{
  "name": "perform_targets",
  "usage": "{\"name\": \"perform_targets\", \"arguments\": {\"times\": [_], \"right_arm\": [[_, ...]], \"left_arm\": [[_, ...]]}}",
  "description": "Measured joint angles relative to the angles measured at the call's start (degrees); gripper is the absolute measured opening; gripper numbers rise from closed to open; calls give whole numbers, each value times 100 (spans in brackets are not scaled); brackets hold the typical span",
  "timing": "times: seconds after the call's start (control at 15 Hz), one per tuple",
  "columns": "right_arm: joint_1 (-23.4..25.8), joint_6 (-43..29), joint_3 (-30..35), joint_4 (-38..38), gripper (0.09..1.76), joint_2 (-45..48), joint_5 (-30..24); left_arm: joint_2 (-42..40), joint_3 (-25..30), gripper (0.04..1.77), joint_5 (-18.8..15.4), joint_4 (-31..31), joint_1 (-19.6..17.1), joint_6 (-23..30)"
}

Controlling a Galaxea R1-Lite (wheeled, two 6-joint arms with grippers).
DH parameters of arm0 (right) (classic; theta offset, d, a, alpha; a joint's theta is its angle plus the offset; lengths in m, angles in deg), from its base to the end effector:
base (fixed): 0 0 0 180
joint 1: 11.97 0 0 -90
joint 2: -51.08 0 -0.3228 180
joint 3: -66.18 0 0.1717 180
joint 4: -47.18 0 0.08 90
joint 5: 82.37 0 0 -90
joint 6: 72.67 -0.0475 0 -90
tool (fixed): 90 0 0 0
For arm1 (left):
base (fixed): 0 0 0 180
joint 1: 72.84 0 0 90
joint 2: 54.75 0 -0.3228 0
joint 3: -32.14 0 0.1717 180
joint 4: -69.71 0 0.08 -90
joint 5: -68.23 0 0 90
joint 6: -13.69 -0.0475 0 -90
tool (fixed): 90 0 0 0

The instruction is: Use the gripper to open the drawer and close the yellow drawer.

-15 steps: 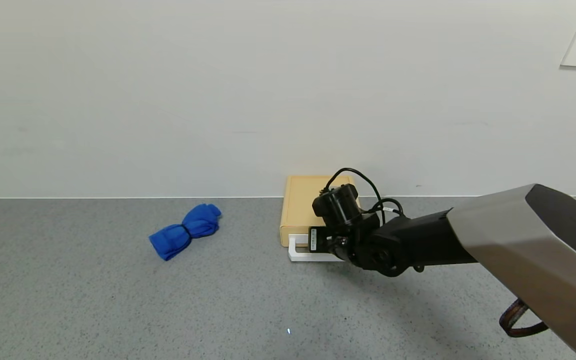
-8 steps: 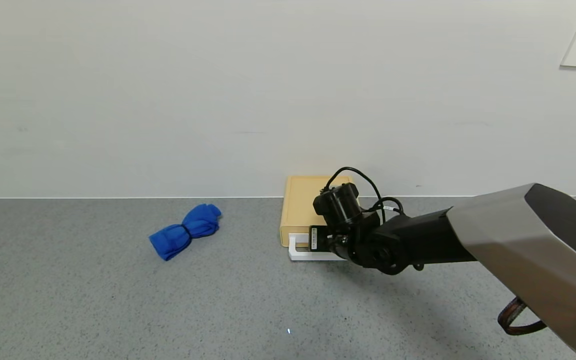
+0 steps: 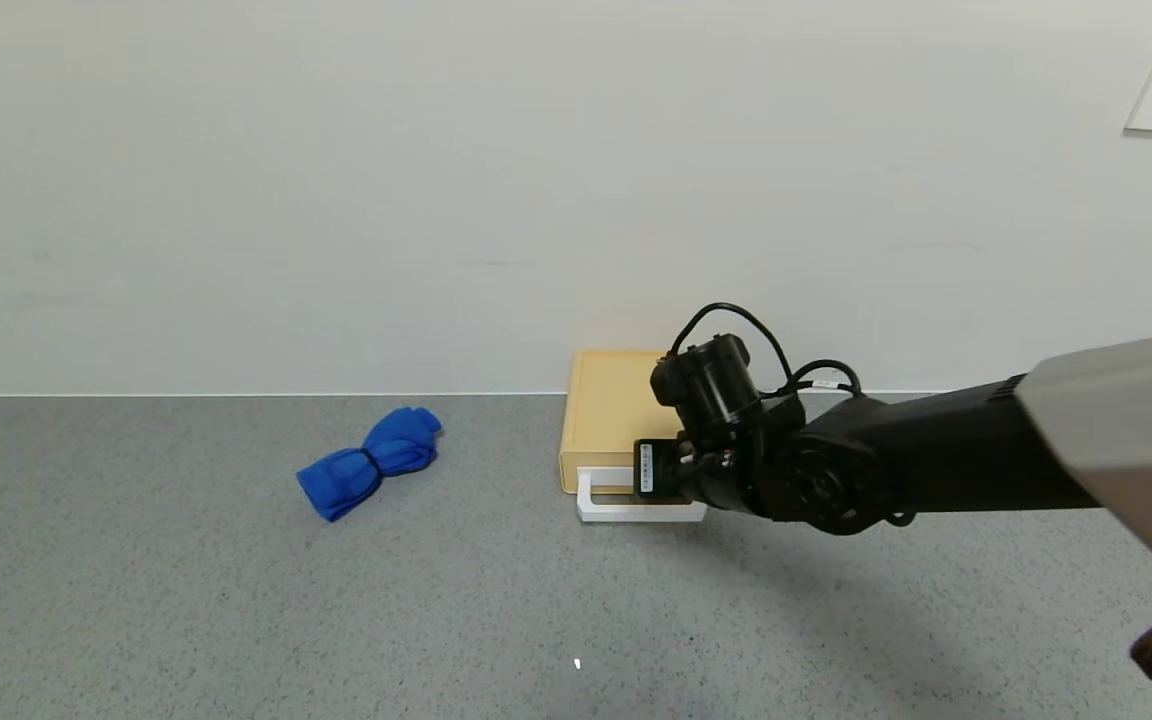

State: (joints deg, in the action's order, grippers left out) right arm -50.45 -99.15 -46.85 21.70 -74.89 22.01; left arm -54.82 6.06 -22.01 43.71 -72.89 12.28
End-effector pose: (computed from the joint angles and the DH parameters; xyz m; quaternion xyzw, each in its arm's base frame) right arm 0.3640 0.2743 0.1445 0.0690 0.3320 0.1244 0.9325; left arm -0.0412 -0.0002 0.0756 0.0123 -0.0013 -0.0016 0.9999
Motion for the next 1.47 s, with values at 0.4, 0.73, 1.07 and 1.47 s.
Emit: {"name": "perform_targets", "arguments": {"times": [0.4,0.73,1.07,1.47], "right_arm": [[614,1284,1369,-93,11,1894,-1874],[1541,2766,2676,-111,12,3313,-3106],[1913,2805,3561,-13,89,4039,-3089],[2693,2782,4284,-30,133,5250,-2864]], "left_arm": [[0,0,172,0,0,-2,2],[0,0,172,4,-2,0,41],[0,0,172,6,-2,-2,52],[0,0,172,6,0,-2,46]]}}
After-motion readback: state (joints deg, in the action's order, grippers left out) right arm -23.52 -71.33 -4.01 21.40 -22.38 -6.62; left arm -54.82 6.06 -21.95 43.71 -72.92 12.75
